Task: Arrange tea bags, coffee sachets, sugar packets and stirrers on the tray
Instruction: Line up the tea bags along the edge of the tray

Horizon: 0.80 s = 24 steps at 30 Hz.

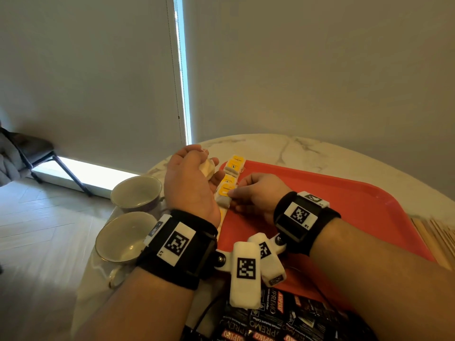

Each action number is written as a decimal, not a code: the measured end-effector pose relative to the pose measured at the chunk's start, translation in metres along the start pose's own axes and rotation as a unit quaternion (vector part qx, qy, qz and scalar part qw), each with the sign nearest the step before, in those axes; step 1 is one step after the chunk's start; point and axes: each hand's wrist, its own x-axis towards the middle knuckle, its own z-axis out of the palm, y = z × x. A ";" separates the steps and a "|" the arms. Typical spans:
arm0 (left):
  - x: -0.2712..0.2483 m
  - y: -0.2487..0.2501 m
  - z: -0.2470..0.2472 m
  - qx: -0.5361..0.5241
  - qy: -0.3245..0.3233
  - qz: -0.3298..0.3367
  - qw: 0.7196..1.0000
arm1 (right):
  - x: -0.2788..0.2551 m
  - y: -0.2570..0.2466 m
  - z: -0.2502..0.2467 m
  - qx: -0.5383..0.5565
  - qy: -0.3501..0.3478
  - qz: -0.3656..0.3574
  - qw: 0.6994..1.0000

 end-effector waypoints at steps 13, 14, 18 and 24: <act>0.003 -0.002 0.000 -0.025 0.001 -0.074 0.997 | 0.000 -0.004 0.003 0.016 -0.001 0.029 0.999; 0.003 -0.002 0.000 -0.025 0.003 -0.078 0.997 | 0.000 -0.004 0.003 0.024 0.003 0.030 0.999; 0.001 -0.002 0.003 -0.037 0.003 -0.082 0.996 | -0.004 -0.004 0.004 0.039 -0.001 0.039 0.998; -0.003 -0.002 0.002 -0.073 -0.040 -0.158 0.984 | -0.014 -0.014 -0.014 0.089 0.025 -0.016 0.996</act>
